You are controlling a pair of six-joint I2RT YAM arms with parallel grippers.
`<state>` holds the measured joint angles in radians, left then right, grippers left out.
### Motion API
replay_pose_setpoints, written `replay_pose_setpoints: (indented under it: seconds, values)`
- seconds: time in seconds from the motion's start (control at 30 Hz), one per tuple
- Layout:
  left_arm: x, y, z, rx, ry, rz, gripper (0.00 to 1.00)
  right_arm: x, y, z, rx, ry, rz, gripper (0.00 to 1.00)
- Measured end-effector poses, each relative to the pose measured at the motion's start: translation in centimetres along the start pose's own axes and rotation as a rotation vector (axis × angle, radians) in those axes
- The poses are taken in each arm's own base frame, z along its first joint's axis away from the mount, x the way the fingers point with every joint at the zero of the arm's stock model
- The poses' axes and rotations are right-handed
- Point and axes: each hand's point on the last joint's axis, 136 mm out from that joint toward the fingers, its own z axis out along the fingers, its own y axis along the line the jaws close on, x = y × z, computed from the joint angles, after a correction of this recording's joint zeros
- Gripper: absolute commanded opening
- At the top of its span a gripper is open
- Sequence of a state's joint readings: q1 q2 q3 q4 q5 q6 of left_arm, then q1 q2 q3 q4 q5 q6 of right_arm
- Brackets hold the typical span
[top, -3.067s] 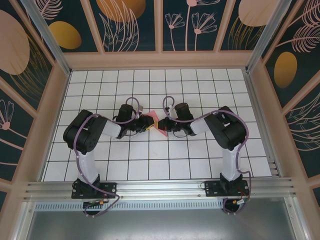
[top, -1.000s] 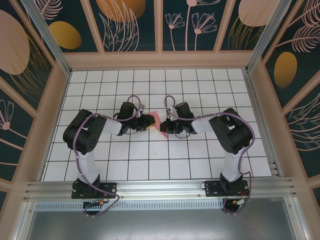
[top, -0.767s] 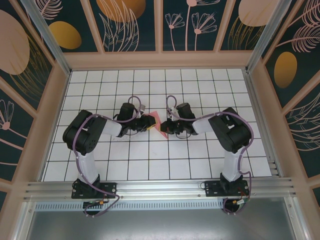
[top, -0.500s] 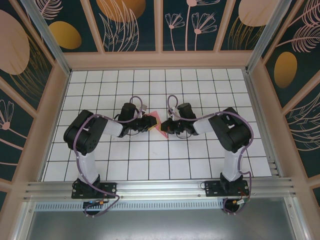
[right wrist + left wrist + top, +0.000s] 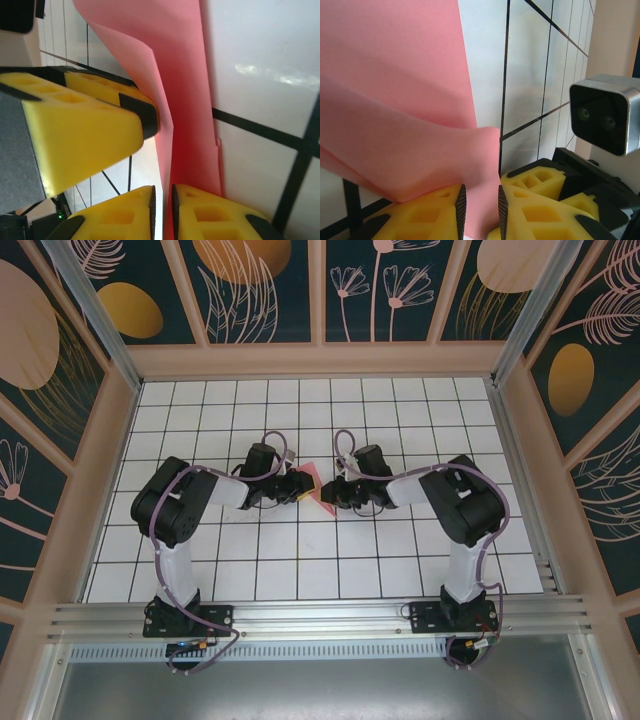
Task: Fold a paper plane with a square sheet of paper (pick it up from the middle)
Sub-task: Fold the wing for the fifth time at the center of the table.
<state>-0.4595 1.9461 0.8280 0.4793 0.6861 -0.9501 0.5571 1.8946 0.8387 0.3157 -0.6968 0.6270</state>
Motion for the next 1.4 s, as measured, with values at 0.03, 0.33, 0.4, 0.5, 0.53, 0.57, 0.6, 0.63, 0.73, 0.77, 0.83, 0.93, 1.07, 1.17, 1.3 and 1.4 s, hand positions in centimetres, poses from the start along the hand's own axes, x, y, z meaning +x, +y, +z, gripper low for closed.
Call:
replay_pose_setpoints:
  seconds: [0.03,0.33,0.4,0.5,0.53,0.57,0.6,0.63,0.73,0.77,0.83,0.93,1.07,1.17,1.3,1.4]
  values:
    - [0.0,0.0,0.0,-0.002,0.0,-0.002,0.27,0.1,0.0,-0.1,0.007,0.003,-0.002,0.21]
    - [0.0,0.0,0.0,-0.007,0.003,-0.004,0.27,0.9,-0.4,-0.2,0.053,0.025,-0.048,0.19]
    - [0.0,0.0,0.1,-0.009,0.004,-0.003,0.27,0.9,-0.4,-0.1,0.059,0.022,-0.059,0.19]
    - [0.0,0.0,0.1,-0.015,0.008,-0.006,0.27,0.9,-0.5,-0.1,0.066,0.022,-0.075,0.15]
    - [0.0,0.0,0.1,-0.017,0.008,-0.006,0.27,0.9,-0.6,-0.1,0.07,0.021,-0.079,0.12]
    - [-0.1,0.0,0.1,-0.019,0.008,-0.006,0.27,0.9,-0.7,-0.1,0.073,0.02,-0.085,0.1]
    - [-0.1,0.0,0.1,-0.021,0.01,-0.004,0.27,0.9,-0.7,-0.1,0.076,0.019,-0.092,0.07]
    - [0.0,0.1,0.1,-0.023,0.011,-0.004,0.27,0.9,-0.7,-0.1,0.079,0.018,-0.097,0.05]
    - [-0.1,0.0,0.2,-0.026,0.014,-0.001,0.29,1.0,-0.8,0.0,0.081,0.019,-0.107,0.0]
    - [-0.1,0.0,0.2,-0.027,0.015,0.0,0.29,1.0,-0.7,0.0,0.08,0.019,-0.108,0.0]
    - [0.0,-0.3,0.2,-0.018,0.02,0.011,0.33,1.0,-0.7,0.0,0.074,0.015,-0.109,0.0]
    - [0.0,-0.9,-0.1,0.017,0.009,0.04,0.36,1.0,-0.7,-0.2,0.052,0.009,-0.102,0.0]
    - [0.4,-2.1,-1.1,0.062,-0.01,0.081,0.37,1.3,-0.7,-0.4,0.008,0.007,-0.07,0.0]
    - [0.4,-3.2,-1.5,0.096,-0.019,0.111,0.37,1.5,-0.7,-0.5,-0.011,0.009,-0.042,0.0]
    - [0.9,-3.5,-1.3,0.109,-0.012,0.126,0.35,1.2,-1.1,-0.9,-0.024,0.007,0.005,0.0]
    - [1.5,-3.6,-1.0,0.11,0.001,0.13,0.33,1.0,-1.2,-1.0,-0.028,0.006,0.034,0.0]
